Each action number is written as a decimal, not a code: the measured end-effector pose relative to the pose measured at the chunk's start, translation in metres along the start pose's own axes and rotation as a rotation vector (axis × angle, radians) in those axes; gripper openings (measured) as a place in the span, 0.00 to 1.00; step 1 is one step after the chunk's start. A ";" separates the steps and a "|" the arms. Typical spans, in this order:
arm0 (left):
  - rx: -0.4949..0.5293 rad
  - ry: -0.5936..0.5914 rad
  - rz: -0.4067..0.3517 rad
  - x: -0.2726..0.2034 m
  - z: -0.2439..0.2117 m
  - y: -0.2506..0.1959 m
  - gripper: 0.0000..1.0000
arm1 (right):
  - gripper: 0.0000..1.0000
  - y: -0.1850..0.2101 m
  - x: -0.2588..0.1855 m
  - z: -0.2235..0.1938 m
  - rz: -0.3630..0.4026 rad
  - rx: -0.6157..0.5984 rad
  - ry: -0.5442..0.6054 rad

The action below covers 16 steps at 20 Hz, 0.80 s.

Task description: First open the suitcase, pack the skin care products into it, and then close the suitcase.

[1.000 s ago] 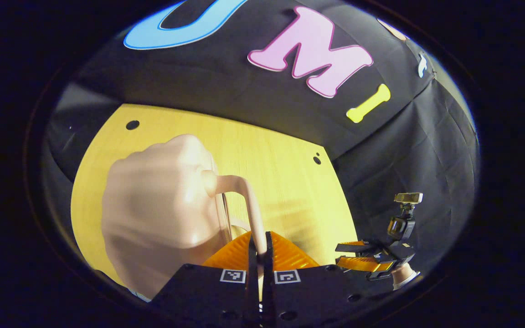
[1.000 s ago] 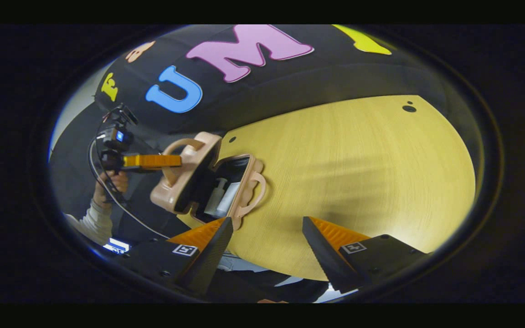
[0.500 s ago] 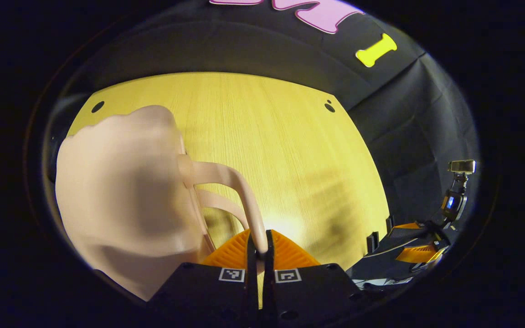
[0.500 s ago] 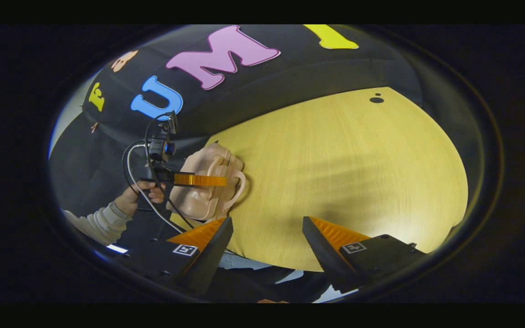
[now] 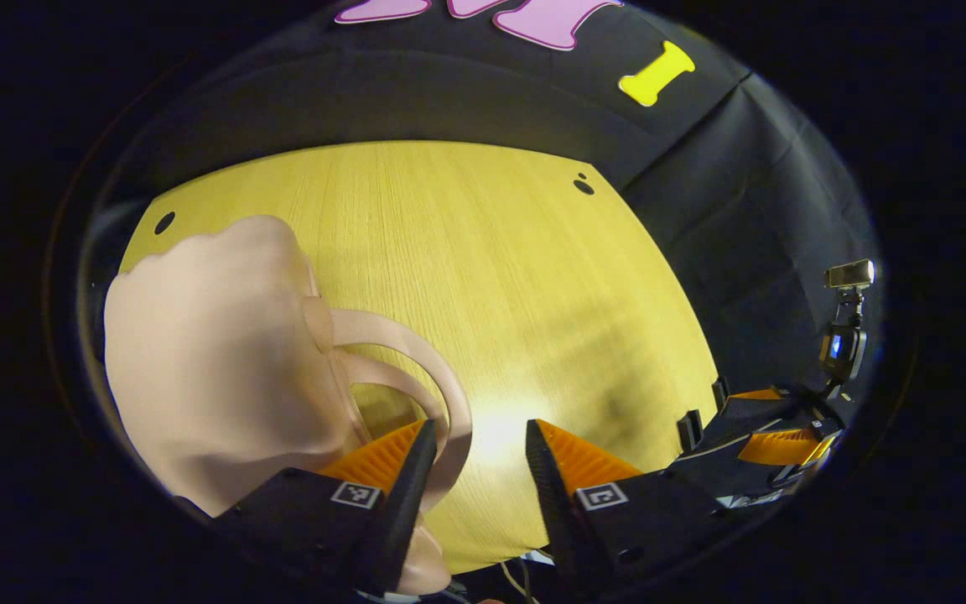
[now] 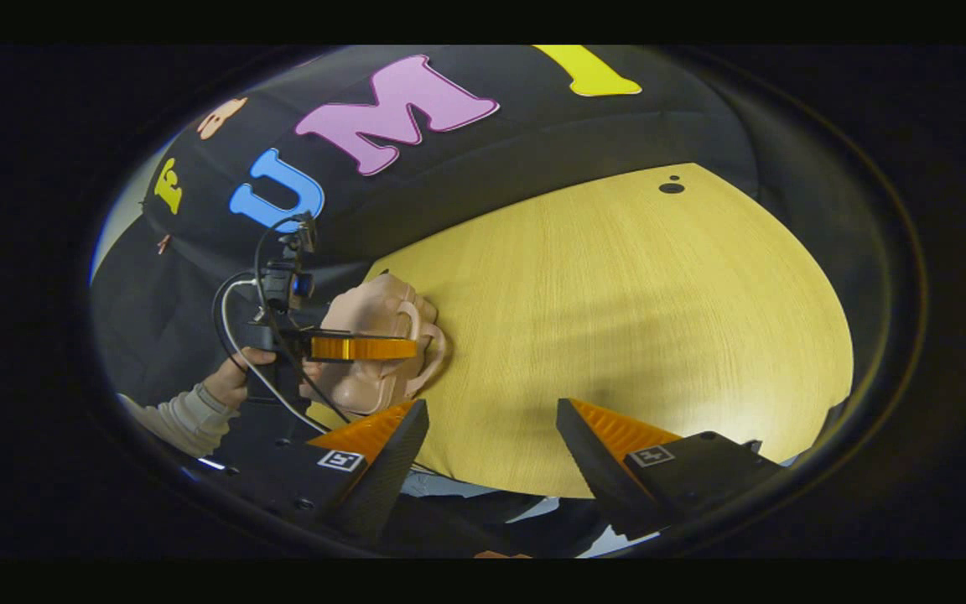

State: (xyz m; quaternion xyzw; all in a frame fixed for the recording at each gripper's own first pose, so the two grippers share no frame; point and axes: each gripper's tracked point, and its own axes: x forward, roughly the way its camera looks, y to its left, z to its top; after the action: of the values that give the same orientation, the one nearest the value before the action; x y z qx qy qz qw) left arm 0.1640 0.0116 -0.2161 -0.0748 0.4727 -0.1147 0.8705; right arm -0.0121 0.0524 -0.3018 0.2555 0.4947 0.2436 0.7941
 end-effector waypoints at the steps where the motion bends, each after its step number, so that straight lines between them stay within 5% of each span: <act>1: 0.007 -0.043 0.031 -0.008 0.003 0.002 0.79 | 0.98 0.003 -0.001 0.003 -0.009 -0.002 -0.011; 2: 0.029 -0.094 0.061 -0.020 0.010 0.003 0.95 | 0.98 0.004 -0.003 0.007 -0.027 -0.007 -0.028; 3: 0.059 -0.162 0.072 -0.031 0.019 0.000 0.97 | 0.98 0.007 -0.006 0.012 -0.048 -0.021 -0.053; 6: 0.138 -0.345 0.072 -0.077 0.041 -0.029 0.96 | 0.98 0.014 -0.026 0.037 -0.146 -0.097 -0.162; 12: 0.355 -0.945 0.014 -0.234 0.090 -0.135 0.95 | 0.97 0.069 -0.123 0.141 -0.283 -0.276 -0.603; 14: 0.359 -1.046 0.052 -0.277 0.088 -0.156 0.95 | 0.98 0.090 -0.156 0.169 -0.284 -0.255 -0.763; 16: 0.357 -1.146 0.151 -0.313 0.077 -0.167 0.95 | 0.97 0.088 -0.181 0.195 -0.376 -0.299 -0.892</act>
State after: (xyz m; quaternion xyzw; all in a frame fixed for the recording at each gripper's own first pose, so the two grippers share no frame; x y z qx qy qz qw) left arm 0.0422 -0.0632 0.1183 0.0563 -0.0941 -0.0718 0.9914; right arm 0.0828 -0.0296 -0.0510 0.1246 0.1044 0.0317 0.9862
